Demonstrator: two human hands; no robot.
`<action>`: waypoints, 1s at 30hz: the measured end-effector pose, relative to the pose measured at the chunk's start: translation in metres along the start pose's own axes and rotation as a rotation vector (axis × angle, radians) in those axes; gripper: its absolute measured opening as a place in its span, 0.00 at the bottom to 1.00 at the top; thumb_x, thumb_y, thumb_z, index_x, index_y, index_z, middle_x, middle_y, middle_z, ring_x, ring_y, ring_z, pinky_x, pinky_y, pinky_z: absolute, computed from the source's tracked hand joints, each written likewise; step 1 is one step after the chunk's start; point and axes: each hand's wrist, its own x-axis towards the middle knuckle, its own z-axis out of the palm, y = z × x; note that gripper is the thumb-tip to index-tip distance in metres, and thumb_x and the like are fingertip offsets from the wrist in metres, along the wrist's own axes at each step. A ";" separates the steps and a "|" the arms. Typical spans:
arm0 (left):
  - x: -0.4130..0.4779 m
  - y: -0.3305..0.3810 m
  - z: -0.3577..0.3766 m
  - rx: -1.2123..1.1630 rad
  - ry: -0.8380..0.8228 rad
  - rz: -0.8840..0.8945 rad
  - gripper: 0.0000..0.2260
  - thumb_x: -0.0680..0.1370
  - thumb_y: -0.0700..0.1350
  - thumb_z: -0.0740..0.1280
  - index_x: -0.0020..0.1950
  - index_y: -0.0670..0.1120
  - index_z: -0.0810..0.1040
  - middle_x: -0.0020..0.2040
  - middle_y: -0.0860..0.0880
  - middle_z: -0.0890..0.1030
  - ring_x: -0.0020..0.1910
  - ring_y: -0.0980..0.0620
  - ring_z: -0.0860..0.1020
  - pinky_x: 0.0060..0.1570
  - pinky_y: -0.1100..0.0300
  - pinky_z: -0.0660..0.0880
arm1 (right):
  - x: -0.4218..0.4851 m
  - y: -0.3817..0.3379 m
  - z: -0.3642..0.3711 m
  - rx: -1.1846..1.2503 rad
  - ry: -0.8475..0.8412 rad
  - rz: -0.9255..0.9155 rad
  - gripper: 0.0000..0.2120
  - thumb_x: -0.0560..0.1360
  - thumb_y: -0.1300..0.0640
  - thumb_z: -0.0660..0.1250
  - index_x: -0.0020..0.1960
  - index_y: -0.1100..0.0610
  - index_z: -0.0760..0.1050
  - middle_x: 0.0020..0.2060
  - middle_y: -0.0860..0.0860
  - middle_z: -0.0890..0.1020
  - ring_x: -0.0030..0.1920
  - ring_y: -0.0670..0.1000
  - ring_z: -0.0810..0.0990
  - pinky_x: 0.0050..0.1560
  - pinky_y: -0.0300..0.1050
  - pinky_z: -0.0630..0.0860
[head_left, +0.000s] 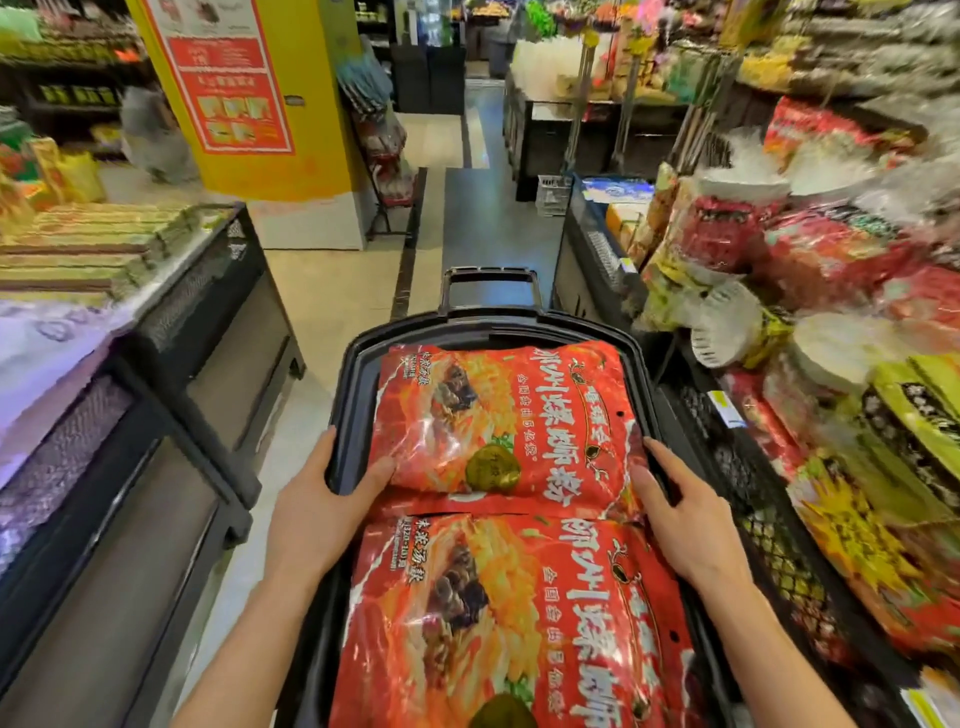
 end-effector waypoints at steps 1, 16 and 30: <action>0.024 0.004 0.003 0.005 0.001 0.005 0.45 0.67 0.70 0.67 0.80 0.55 0.60 0.73 0.46 0.74 0.68 0.43 0.74 0.62 0.49 0.72 | 0.022 -0.006 0.007 0.005 0.000 -0.001 0.25 0.78 0.37 0.61 0.74 0.39 0.67 0.49 0.56 0.84 0.40 0.49 0.77 0.44 0.48 0.71; 0.412 0.070 0.079 0.047 0.122 -0.036 0.49 0.65 0.78 0.65 0.80 0.58 0.58 0.75 0.50 0.71 0.70 0.45 0.73 0.64 0.47 0.73 | 0.439 -0.097 0.118 0.104 -0.087 -0.041 0.23 0.77 0.40 0.64 0.72 0.39 0.70 0.61 0.55 0.82 0.61 0.56 0.79 0.55 0.49 0.73; 0.800 0.109 0.155 0.003 0.029 0.019 0.49 0.65 0.78 0.66 0.79 0.55 0.63 0.74 0.51 0.73 0.69 0.45 0.74 0.67 0.44 0.71 | 0.776 -0.184 0.220 0.033 -0.018 0.000 0.23 0.77 0.38 0.63 0.71 0.35 0.69 0.60 0.53 0.82 0.63 0.56 0.78 0.62 0.53 0.75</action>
